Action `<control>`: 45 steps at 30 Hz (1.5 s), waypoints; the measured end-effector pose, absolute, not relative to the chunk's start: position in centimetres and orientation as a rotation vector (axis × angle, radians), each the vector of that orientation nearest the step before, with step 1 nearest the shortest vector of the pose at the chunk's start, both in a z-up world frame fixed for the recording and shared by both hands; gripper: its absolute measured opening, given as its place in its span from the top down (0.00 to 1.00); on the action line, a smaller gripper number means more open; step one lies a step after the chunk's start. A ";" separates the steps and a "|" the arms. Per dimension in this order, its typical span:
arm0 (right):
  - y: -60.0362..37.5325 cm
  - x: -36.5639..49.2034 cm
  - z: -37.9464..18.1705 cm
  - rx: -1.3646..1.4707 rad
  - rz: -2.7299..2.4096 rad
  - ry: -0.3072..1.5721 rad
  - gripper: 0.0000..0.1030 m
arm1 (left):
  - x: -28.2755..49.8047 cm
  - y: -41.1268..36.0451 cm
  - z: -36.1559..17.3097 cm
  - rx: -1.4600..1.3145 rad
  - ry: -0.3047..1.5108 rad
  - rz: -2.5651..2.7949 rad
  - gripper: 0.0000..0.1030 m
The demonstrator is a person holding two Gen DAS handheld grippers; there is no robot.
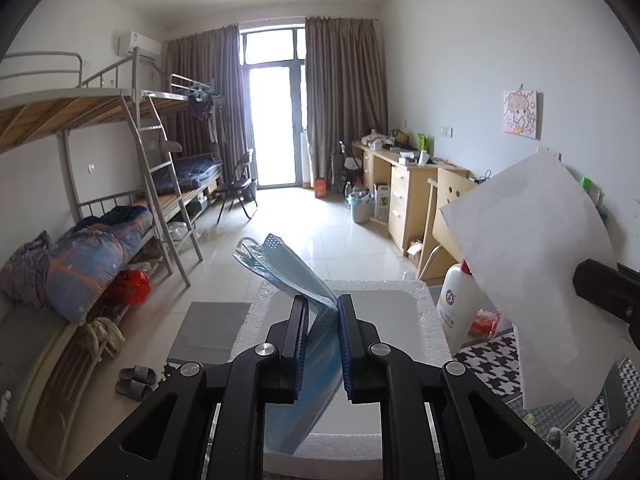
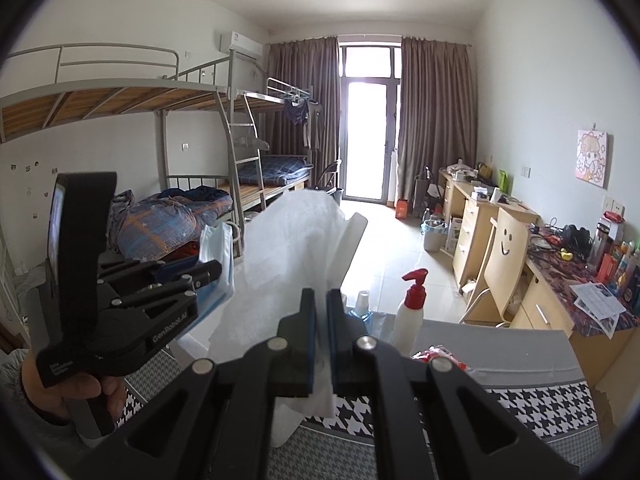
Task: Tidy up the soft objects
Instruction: 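Carry the blue mask over the white foam box and open the left tool, then lower the white plastic bag into the foam box and open the right tool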
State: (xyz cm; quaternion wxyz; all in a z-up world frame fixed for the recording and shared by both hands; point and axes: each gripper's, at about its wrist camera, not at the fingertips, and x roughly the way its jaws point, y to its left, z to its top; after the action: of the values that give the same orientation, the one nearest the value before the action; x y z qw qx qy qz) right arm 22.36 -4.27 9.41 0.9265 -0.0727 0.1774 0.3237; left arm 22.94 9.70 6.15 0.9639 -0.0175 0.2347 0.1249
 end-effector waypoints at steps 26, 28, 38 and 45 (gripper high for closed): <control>-1.0 23.4 9.8 -0.179 0.697 0.359 0.92 | 19.4 12.9 6.6 -0.098 0.427 0.331 0.07; -0.7 23.3 9.8 -0.182 0.702 0.360 0.92 | 19.1 13.2 6.6 -0.113 0.422 0.336 0.06; 1.3 23.5 9.2 -0.201 0.741 0.379 0.92 | 17.5 13.9 6.3 -0.108 0.397 0.358 0.03; 2.3 24.1 8.5 -0.210 0.750 0.410 0.92 | 16.4 14.3 6.4 -0.110 0.378 0.363 0.02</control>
State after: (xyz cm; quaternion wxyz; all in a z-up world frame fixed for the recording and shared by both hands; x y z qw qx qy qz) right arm 24.10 2.31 8.47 0.9047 -0.1015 0.1982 0.3631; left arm 16.37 14.30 6.35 0.9644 -0.0543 0.1868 0.1792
